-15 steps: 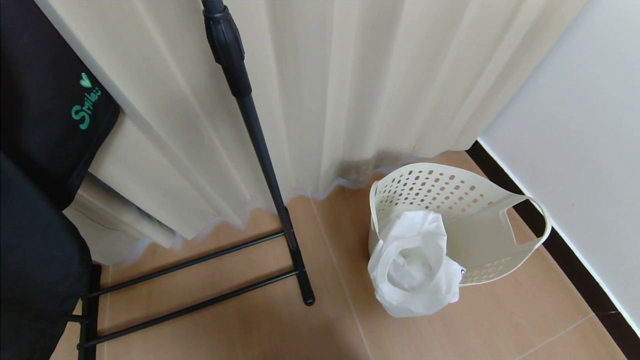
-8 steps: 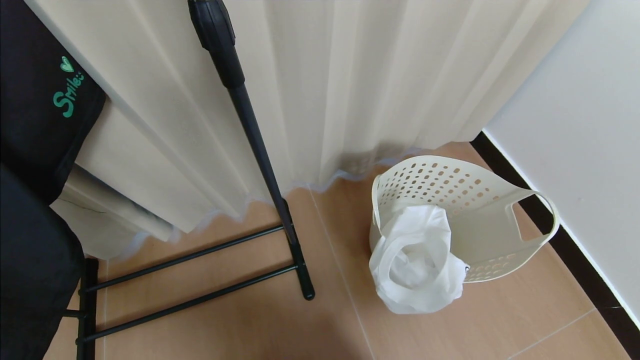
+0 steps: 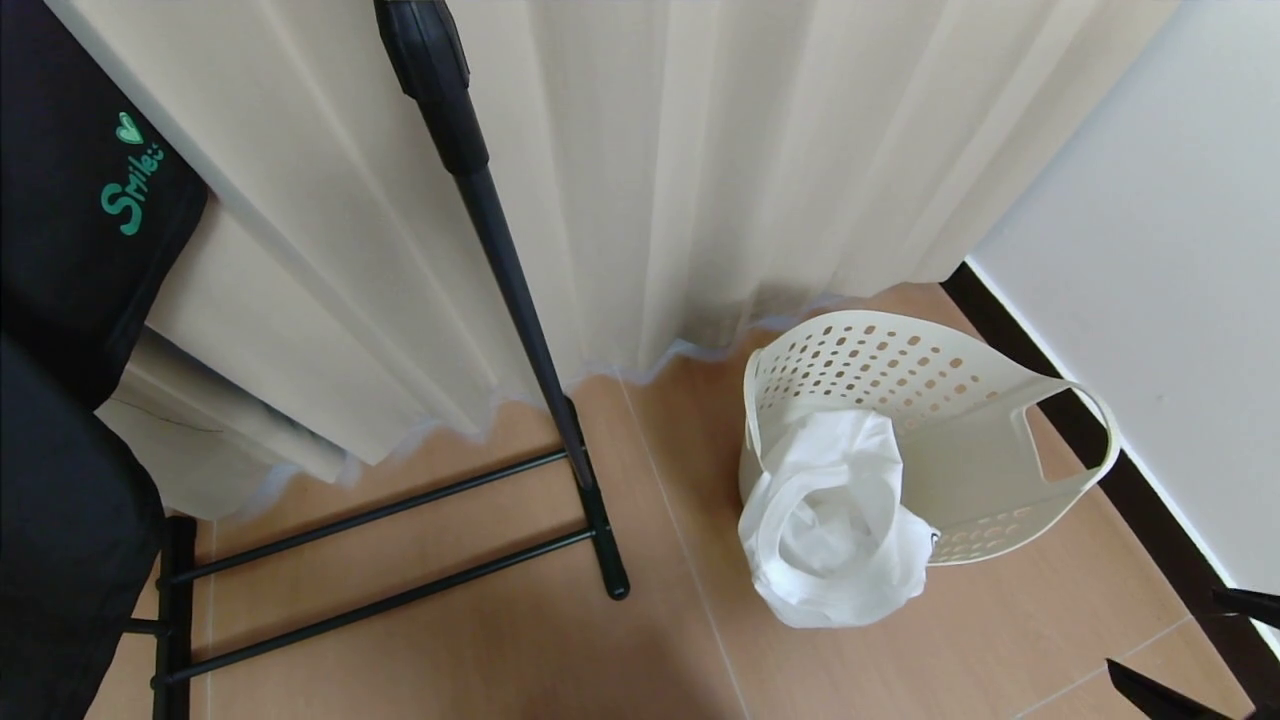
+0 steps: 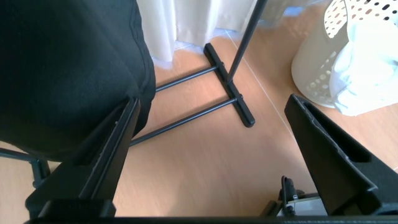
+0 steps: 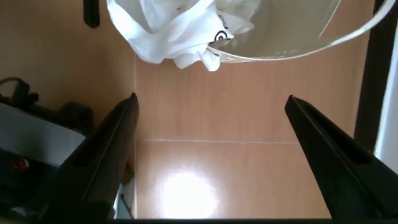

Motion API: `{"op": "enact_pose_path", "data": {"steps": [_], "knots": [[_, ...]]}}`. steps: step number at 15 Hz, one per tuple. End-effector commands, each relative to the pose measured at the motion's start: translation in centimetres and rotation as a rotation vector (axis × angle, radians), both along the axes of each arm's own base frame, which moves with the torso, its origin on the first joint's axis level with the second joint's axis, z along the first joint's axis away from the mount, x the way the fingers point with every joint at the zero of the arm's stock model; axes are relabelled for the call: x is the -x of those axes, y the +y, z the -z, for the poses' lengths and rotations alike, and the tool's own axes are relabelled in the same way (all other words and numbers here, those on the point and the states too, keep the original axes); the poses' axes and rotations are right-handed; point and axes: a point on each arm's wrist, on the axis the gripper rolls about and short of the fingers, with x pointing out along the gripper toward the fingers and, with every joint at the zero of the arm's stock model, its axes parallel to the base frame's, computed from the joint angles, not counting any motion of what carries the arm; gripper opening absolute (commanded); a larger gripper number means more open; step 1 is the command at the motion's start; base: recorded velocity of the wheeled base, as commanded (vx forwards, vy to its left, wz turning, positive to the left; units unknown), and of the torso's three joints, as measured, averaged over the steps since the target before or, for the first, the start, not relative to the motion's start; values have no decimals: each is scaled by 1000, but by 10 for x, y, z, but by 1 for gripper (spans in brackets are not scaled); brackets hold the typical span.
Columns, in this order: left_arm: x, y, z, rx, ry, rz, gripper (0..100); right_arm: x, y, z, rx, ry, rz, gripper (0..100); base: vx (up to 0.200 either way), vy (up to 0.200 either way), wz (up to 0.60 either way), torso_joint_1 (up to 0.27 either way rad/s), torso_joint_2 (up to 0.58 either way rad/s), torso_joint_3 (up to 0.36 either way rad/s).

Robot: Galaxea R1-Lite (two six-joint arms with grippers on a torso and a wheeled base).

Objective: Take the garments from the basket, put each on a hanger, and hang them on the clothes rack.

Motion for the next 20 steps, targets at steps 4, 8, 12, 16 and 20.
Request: {"op": "enact_pose_path", "data": {"steps": [4, 8, 12, 16, 20], "knots": [[0, 0, 0, -1, -2, 0, 100, -120, 50, -5, 339, 165, -178, 100, 0, 0, 0, 0, 0, 0], [0, 0, 0, 1, 0, 0, 100, -171, 91, 8, 512, 185, -179, 100, 0, 0, 0, 0, 0, 0], [0, 0, 0, 1, -2, 2, 100, -221, 113, 26, 667, 196, -88, 100, 0, 0, 0, 0, 0, 0], [0, 0, 0, 1, -2, 2, 100, -241, 121, 46, 715, 213, -44, 100, 0, 0, 0, 0, 0, 0], [0, 0, 0, 1, -2, 2, 100, -253, 125, 71, 757, 222, -1, 100, 0, 0, 0, 0, 0, 0]]}}
